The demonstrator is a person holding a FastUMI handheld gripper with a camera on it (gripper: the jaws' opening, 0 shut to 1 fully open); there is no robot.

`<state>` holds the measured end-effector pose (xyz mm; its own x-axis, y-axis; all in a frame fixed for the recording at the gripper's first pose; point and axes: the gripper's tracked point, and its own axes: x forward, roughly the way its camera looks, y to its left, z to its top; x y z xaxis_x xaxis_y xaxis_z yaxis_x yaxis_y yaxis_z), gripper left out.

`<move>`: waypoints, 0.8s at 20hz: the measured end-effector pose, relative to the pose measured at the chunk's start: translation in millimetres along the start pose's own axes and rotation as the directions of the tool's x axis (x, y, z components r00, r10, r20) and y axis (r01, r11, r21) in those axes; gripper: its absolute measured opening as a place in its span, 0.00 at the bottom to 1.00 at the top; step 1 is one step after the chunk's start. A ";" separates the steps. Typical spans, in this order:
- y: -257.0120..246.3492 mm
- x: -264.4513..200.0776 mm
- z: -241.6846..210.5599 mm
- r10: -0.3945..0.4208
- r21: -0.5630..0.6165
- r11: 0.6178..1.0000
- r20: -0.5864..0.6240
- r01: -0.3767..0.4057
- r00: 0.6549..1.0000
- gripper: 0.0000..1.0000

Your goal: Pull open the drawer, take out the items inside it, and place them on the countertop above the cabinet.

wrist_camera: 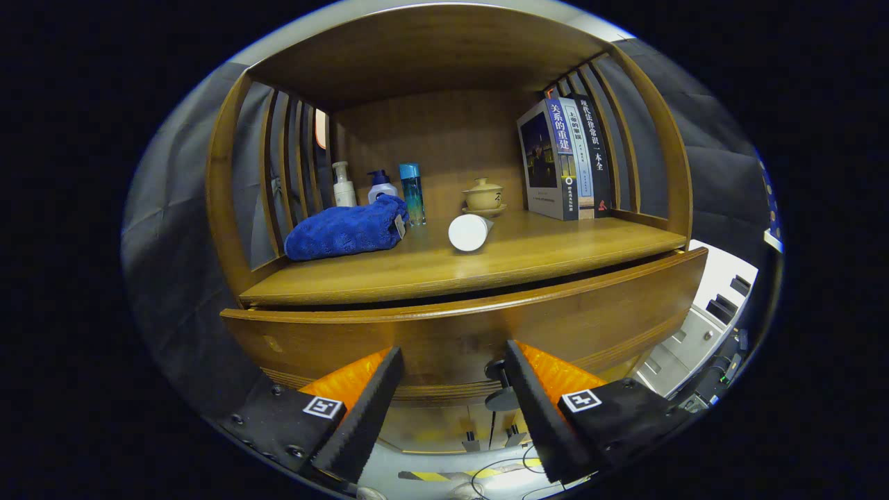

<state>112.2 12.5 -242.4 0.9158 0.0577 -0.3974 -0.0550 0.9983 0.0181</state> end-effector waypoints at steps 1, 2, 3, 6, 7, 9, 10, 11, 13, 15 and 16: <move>0.5 1.3 -0.5 0.001 -0.001 1.000 0.000 -0.001 1.000 0.99; 0.2 3.9 0.3 0.001 -0.002 1.000 0.001 -0.001 1.000 0.99; -0.3 5.8 0.7 0.001 -0.004 1.000 0.001 -0.001 1.000 0.99; 0.4 15.5 3.0 -0.001 -0.005 1.000 0.003 0.001 1.000 0.99; 1.1 18.3 4.1 0.000 -0.004 1.000 0.002 0.000 1.000 0.99; 0.5 20.0 5.7 0.007 -0.010 1.000 -0.003 -0.007 1.000 0.99; 0.1 19.6 4.4 0.007 -0.009 1.000 0.001 -0.007 1.000 0.99; 0.1 20.8 4.4 0.008 -0.010 1.000 0.003 -0.007 1.000 0.99; -0.3 20.1 3.5 0.008 -0.014 1.000 0.007 -0.008 1.000 0.98; -1.5 20.3 3.8 0.006 -0.016 1.000 0.012 -0.006 1.000 0.98; -1.4 21.0 3.9 0.005 -0.012 1.000 0.012 -0.005 1.000 0.98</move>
<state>133.1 12.3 -247.2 0.9204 0.0631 -0.3859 -0.0644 0.9979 0.0096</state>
